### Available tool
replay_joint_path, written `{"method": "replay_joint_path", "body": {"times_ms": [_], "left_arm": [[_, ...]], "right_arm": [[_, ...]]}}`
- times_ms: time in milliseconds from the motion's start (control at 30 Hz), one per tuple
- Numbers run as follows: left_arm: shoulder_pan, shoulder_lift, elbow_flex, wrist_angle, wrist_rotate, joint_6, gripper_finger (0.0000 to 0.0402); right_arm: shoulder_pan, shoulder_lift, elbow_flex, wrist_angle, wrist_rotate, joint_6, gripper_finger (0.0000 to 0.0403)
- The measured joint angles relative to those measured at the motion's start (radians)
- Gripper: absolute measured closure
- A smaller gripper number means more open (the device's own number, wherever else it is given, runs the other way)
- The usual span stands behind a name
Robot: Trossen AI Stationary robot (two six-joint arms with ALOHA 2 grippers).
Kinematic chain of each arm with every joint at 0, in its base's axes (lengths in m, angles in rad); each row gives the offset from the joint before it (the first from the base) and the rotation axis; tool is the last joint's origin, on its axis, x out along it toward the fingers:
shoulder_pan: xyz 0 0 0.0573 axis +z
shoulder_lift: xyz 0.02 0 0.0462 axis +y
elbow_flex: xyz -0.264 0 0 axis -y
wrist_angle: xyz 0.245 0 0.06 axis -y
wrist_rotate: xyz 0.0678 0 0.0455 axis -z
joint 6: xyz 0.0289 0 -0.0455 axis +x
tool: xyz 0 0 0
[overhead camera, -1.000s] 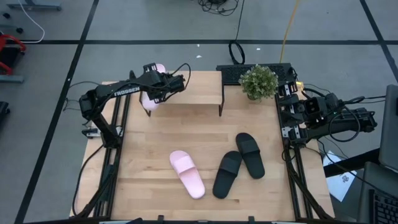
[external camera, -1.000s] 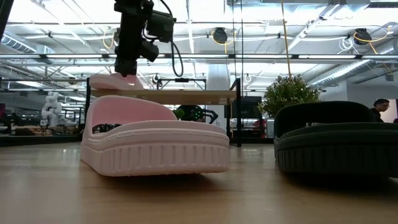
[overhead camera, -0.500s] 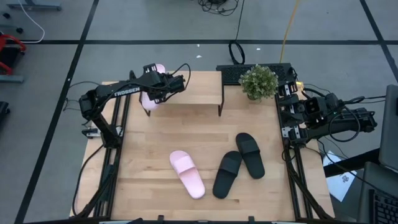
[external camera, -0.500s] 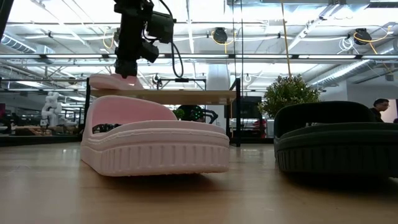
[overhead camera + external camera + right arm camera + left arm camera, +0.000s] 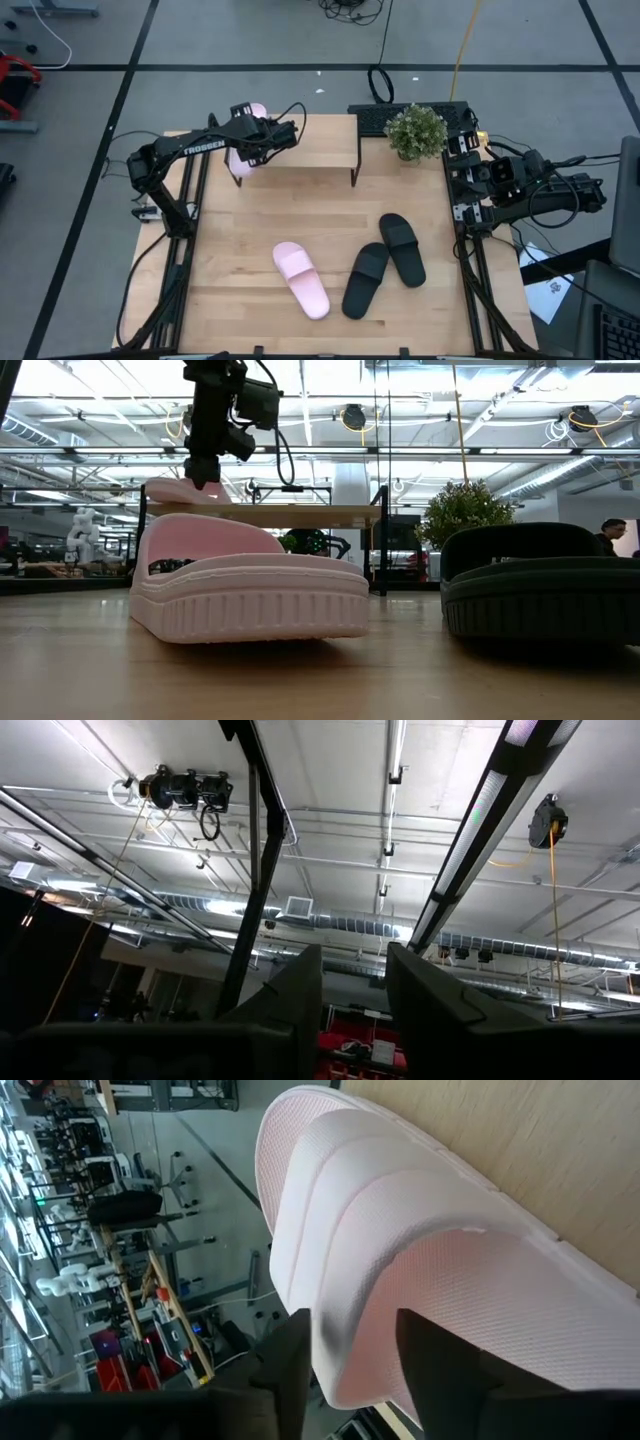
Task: Pick and place slides into the shelf
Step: Put the left pink slipper on the shelf, then put the pink slipper on the shelf
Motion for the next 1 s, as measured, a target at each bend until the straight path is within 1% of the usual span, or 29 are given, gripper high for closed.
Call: {"method": "replay_joint_path", "body": {"times_ms": [333,467,533,600,700,767,833,900,1000], "left_arm": [[-0.068,-0.054,0.009,-0.009,0.003,-0.01,0.0178],[-0.127,-0.089,0.066,-0.075,0.054,-0.053,0.0161],[-0.171,-0.109,0.106,-0.135,0.109,-0.089,0.0154],[-0.23,-0.126,0.159,-0.185,0.184,-0.137,0.0148],[-0.323,-0.164,0.229,-0.226,0.359,-0.214,0.0143],[-0.391,-0.192,0.26,-0.203,0.489,-0.268,0.0143],[-0.466,-0.206,0.279,-0.167,0.59,-0.321,0.0145],[-0.542,-0.219,0.28,-0.12,0.626,-0.376,0.015],[-0.655,-0.221,0.281,-0.076,0.628,-0.458,0.0157]], "right_arm": [[0.0,0.0,0.0,0.0,0.002,-0.005,0.0298],[0.0,0.0,0.0,0.0,0.003,-0.012,0.0298],[0.0,0.0,0.0,0.0,0.004,-0.014,0.0298],[0.0,0.001,0.0,-0.001,0.002,-0.014,0.0298],[0.0,0.009,0.0,-0.006,-0.001,-0.015,0.0298],[0.0,0.02,0.0,-0.006,-0.001,-0.003,0.0298],[0.0,0.035,0.0,-0.007,-0.002,0.004,0.0298],[0.0,0.052,0.0,-0.01,-0.002,0.002,0.0298],[0.0,0.077,0.0,-0.017,-0.003,0.0,0.0298]]}}
